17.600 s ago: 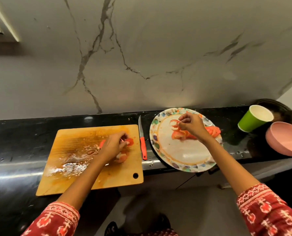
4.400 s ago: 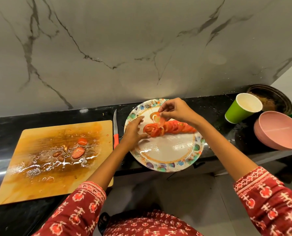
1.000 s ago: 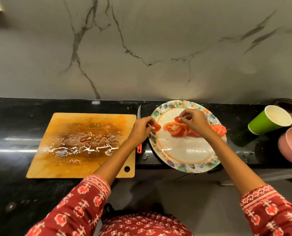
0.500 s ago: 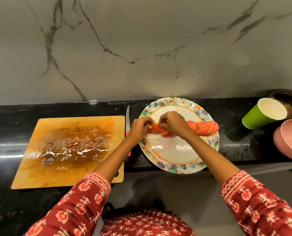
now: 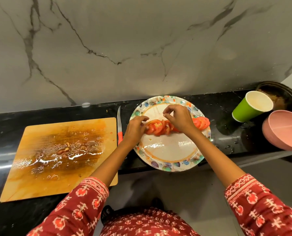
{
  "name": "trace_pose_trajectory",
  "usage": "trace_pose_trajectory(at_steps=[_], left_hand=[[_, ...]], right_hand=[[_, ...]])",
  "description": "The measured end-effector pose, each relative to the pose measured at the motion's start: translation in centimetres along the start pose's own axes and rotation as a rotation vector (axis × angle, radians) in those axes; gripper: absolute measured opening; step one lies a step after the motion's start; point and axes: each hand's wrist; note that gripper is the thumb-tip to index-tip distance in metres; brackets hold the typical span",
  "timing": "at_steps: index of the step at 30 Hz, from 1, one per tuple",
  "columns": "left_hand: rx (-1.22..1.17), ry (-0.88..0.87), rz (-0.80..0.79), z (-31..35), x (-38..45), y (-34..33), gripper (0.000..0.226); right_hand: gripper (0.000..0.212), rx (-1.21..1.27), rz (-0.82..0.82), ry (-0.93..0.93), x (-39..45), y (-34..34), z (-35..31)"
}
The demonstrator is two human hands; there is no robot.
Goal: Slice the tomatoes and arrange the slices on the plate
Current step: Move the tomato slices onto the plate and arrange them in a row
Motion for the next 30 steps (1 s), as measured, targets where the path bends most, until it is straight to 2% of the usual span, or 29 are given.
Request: trace_pose_trajectory(at_steps=[4,6,9,11,19,25,30], left_hand=[[0.052,0.002,-0.105,-0.4,-0.8,-0.1,0.071],[0.106,-0.002,-0.126,-0.5,-0.9,-0.4,0.082],[0.146,-0.012,-0.112,-0.1,-0.7,-0.8,0.079],[0.158,-0.024,-0.088,0.1,-0.6,-1.0,0.071],[0.108,-0.041,-0.044,0.1,-0.5,-1.5,0.058],[0.091,-0.014,-0.082,-0.1,-0.7,-1.4,0.073],[0.119,-0.005,-0.094,0.5,-0.9,-1.6,0.081]], right_hand=[[0.011,-0.010,-0.010,-0.007,-0.6,0.0,0.6],[0.024,-0.062,-0.109,0.016,-0.8,0.1,0.7],[0.055,-0.194,-0.349,0.099,-1.3,0.4,0.6],[0.067,-0.292,-0.410,0.159,-1.6,0.2,0.3],[0.061,-0.270,-0.316,0.211,-2.2,-1.3,0.6],[0.079,-0.263,-0.325,0.163,-2.7,-0.6,1.6],[0.075,-0.185,-0.240,0.078,-2.8,0.8,3.6]])
Point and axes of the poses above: each hand's wrist, its own x-axis towards the middle knuckle, its own y-axis out of the back of the hand, z = x × y, and after that the axes turned 5 degrees about z, right-handed
